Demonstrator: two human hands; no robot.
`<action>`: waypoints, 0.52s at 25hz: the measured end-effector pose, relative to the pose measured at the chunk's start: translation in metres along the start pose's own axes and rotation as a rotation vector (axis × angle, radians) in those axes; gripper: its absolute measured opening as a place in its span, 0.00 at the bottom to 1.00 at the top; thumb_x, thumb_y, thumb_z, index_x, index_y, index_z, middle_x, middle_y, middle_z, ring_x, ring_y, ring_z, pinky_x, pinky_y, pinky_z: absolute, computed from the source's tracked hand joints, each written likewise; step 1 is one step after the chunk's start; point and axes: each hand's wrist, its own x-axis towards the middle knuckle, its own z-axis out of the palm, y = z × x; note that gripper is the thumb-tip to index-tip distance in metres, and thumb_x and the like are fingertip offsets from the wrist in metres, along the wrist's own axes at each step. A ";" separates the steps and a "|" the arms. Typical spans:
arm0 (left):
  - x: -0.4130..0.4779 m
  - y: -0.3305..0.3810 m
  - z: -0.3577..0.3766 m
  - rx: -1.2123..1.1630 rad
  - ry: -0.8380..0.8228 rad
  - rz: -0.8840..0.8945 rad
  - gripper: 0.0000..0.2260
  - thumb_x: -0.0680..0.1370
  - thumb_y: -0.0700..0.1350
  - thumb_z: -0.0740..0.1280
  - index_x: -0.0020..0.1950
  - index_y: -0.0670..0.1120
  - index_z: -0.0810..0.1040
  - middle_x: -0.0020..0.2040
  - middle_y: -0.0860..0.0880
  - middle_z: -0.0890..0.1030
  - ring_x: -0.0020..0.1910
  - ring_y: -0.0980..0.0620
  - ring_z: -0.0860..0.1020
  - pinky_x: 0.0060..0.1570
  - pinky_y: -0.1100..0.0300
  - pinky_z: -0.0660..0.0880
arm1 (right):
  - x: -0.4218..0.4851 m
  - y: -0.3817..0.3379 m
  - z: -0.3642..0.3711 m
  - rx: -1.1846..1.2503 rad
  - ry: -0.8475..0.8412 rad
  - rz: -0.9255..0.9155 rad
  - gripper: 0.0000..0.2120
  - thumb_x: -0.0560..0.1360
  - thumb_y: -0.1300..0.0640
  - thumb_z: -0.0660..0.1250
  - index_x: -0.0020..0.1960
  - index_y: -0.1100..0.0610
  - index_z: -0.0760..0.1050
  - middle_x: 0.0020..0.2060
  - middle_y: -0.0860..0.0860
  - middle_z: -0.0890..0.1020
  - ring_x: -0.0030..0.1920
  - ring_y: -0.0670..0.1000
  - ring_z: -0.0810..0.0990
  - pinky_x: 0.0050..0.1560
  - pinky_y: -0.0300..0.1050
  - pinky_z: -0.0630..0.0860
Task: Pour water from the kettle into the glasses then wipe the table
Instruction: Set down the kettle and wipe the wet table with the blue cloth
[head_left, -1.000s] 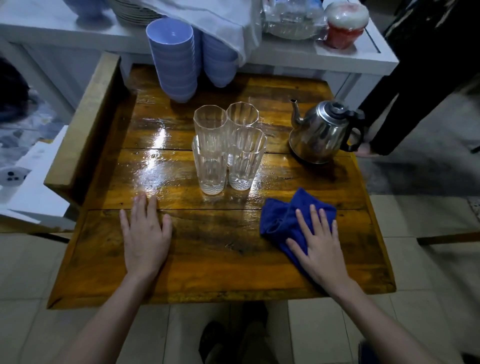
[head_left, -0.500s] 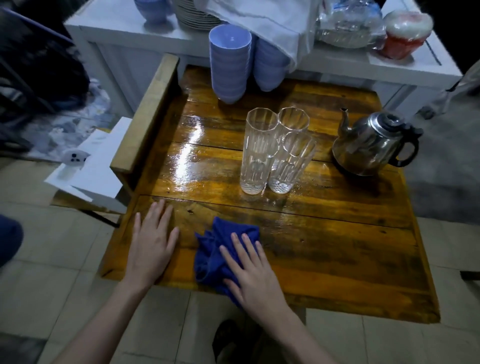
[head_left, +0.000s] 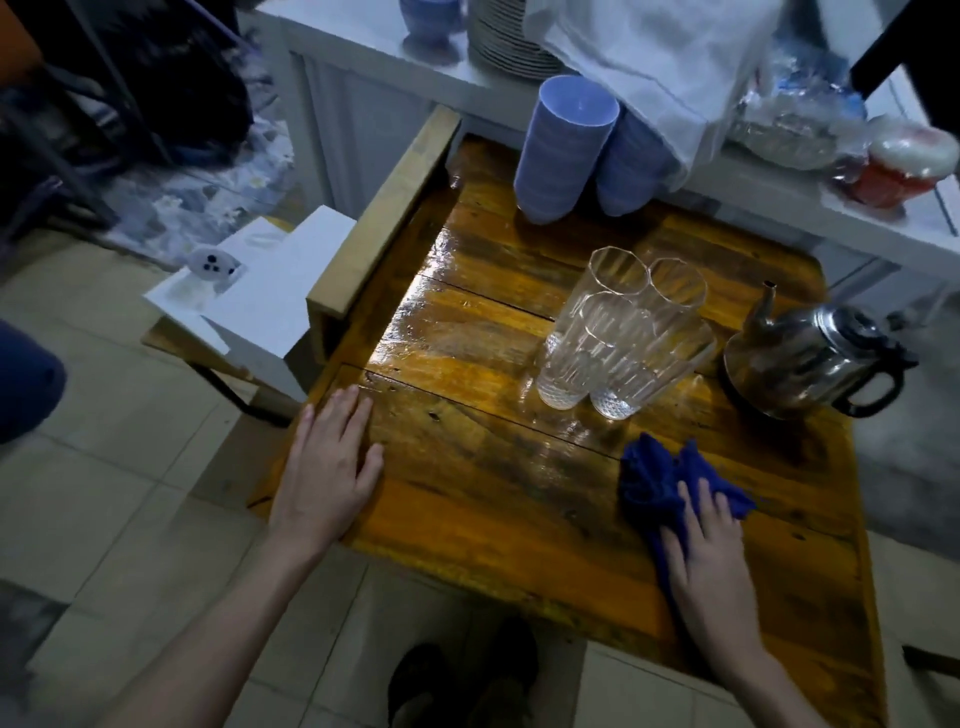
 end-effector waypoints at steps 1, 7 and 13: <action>0.000 0.002 -0.001 -0.004 0.006 0.002 0.26 0.80 0.56 0.50 0.76 0.45 0.62 0.77 0.46 0.63 0.76 0.50 0.58 0.76 0.50 0.48 | -0.001 -0.019 0.006 0.000 0.006 -0.053 0.28 0.82 0.42 0.49 0.78 0.54 0.58 0.78 0.54 0.57 0.78 0.56 0.51 0.76 0.60 0.52; -0.001 0.002 -0.001 0.014 0.021 0.004 0.25 0.81 0.53 0.52 0.76 0.45 0.61 0.77 0.47 0.62 0.77 0.51 0.57 0.76 0.52 0.46 | 0.003 -0.180 0.036 -0.034 0.021 -0.508 0.29 0.79 0.43 0.52 0.77 0.53 0.60 0.77 0.54 0.60 0.78 0.57 0.54 0.75 0.58 0.51; 0.000 -0.002 0.002 -0.001 0.018 0.030 0.23 0.81 0.49 0.51 0.75 0.44 0.63 0.76 0.46 0.64 0.76 0.50 0.59 0.76 0.50 0.49 | -0.008 -0.213 0.053 -0.079 -0.017 -0.634 0.30 0.79 0.42 0.49 0.78 0.53 0.56 0.78 0.55 0.59 0.78 0.57 0.53 0.75 0.59 0.57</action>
